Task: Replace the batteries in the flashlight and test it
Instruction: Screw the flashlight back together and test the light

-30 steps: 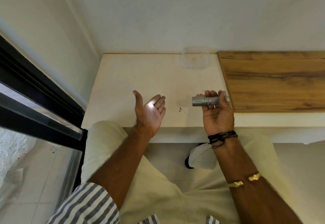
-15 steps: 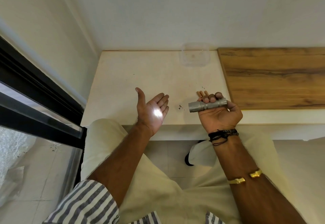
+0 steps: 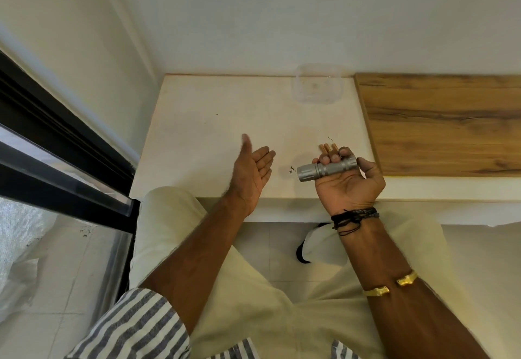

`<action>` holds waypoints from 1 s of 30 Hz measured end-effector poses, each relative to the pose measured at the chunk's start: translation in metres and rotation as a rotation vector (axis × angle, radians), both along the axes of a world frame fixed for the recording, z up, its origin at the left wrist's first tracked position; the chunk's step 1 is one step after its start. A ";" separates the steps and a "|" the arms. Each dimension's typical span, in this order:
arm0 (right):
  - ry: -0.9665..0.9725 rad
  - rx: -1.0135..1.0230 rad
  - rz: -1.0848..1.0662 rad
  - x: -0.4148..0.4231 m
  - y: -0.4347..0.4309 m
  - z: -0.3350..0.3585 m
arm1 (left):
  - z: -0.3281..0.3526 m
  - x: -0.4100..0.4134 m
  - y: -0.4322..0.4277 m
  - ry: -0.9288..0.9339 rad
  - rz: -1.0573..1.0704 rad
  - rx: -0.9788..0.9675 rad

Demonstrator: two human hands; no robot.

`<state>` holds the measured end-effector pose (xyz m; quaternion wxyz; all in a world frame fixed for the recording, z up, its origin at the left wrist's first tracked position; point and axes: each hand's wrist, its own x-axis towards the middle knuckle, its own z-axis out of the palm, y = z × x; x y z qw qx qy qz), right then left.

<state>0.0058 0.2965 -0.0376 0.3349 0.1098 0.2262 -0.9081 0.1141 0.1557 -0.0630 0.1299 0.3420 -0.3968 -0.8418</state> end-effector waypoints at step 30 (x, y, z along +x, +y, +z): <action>1.160 1.004 0.174 -0.077 -0.173 -0.018 | -0.014 -0.087 -0.126 -0.197 0.058 -1.168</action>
